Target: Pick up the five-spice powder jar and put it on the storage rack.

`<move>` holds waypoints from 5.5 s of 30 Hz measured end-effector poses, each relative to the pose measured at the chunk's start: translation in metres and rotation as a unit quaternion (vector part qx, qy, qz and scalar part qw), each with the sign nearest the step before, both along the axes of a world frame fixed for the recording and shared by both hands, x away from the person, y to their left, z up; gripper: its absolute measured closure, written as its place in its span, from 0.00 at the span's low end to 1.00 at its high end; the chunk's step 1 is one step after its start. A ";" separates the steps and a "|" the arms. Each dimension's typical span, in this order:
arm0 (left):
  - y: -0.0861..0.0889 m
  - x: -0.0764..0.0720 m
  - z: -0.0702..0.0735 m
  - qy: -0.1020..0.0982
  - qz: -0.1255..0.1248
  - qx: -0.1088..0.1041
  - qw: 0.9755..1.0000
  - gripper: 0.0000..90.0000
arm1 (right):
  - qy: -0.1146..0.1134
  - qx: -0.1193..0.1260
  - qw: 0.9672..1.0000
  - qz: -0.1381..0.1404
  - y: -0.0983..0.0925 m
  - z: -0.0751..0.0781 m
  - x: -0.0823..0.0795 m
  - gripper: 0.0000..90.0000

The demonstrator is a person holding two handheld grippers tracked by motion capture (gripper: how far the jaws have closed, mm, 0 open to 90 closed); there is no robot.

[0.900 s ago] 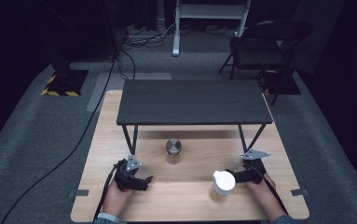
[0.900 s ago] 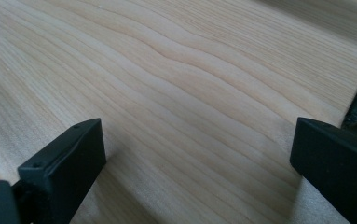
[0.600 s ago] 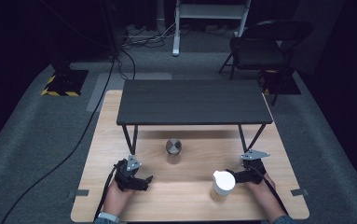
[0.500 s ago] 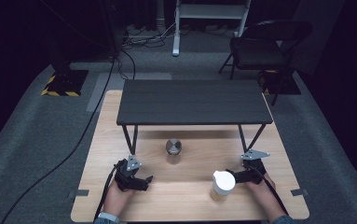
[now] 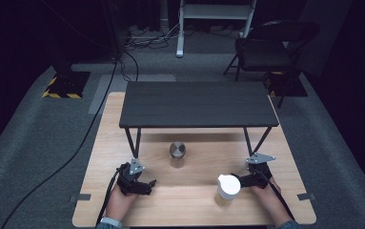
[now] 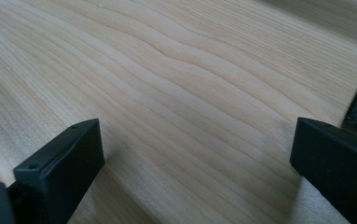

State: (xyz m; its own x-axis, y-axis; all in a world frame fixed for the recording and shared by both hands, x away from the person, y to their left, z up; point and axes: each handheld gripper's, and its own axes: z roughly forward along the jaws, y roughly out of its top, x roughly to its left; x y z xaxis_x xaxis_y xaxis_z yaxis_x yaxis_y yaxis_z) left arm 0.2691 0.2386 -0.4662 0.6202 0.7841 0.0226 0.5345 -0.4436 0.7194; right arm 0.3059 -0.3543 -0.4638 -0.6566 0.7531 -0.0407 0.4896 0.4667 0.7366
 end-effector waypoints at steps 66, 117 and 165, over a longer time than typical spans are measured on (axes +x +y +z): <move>-0.033 0.016 -0.019 -0.147 -0.069 -0.184 0.969 0.04 | 0.000 0.000 1.000 0.018 -0.001 0.000 0.004 0.02; -0.070 0.014 0.032 -0.106 -0.133 -0.103 0.980 0.34 | 0.000 -0.001 0.999 0.038 -0.004 0.000 0.007 0.03; -0.066 0.070 0.178 -0.135 0.006 -0.117 0.984 0.28 | 0.001 0.000 0.999 0.042 -0.003 0.000 0.012 0.03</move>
State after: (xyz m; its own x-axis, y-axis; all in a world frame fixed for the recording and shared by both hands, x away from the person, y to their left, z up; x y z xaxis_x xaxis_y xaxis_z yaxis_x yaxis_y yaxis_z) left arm 0.3396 0.1726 -0.2886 0.6063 0.7952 0.0028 0.3143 -0.2429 0.9177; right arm 0.3181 -0.3573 -0.4634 -0.7173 0.6956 -0.0405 0.4498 0.5067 0.7354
